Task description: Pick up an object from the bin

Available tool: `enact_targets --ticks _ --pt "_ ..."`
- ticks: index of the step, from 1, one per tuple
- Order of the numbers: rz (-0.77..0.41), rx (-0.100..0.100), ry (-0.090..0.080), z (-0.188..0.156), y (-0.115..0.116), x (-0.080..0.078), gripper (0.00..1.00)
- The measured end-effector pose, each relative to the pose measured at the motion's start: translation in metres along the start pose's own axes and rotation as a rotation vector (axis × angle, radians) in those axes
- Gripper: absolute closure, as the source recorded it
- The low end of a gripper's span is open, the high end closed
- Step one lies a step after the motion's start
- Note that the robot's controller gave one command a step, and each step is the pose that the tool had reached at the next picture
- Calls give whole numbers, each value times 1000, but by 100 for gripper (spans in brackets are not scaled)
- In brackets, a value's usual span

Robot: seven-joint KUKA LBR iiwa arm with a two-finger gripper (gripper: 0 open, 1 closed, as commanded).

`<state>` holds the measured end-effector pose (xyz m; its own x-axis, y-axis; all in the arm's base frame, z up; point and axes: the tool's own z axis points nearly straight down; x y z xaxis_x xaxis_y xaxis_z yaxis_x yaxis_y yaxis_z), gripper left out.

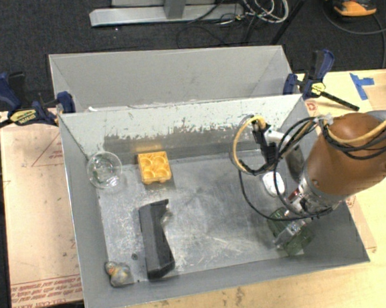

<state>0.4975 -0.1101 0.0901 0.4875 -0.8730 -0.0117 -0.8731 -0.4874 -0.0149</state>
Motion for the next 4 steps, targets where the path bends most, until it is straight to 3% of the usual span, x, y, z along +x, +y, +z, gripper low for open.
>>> enact_targets --ticks 3,4 --pt "0 1 -1 0 0 0 100" --pt "-84 -15 7 -42 -37 12 100"
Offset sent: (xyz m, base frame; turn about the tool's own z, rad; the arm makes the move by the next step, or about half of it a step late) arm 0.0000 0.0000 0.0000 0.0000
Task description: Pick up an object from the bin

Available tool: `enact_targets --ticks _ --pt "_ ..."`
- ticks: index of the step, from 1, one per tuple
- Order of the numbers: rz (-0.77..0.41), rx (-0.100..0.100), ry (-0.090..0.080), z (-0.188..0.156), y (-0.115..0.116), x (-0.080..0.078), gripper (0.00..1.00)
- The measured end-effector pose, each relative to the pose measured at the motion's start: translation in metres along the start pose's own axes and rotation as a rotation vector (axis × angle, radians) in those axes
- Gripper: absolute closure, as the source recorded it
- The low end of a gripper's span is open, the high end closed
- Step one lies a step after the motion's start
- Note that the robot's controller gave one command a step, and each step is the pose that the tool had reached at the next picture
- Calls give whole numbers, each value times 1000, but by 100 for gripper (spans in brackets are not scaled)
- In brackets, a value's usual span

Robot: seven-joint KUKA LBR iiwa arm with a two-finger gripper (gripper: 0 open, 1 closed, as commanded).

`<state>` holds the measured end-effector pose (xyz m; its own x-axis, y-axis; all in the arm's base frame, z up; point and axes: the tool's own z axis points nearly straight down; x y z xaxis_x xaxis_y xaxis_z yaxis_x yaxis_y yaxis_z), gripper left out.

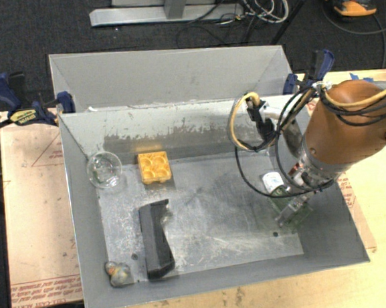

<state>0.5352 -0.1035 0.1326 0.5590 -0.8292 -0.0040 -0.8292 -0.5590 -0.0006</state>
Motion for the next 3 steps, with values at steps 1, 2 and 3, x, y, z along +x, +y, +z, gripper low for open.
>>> enact_targets --ticks 1,2,3 --pt "0 0 0 0 0 0 100" --pt "-74 -1 -3 -44 0 0 100" --pt "-314 1 2 -79 -24 23 100"
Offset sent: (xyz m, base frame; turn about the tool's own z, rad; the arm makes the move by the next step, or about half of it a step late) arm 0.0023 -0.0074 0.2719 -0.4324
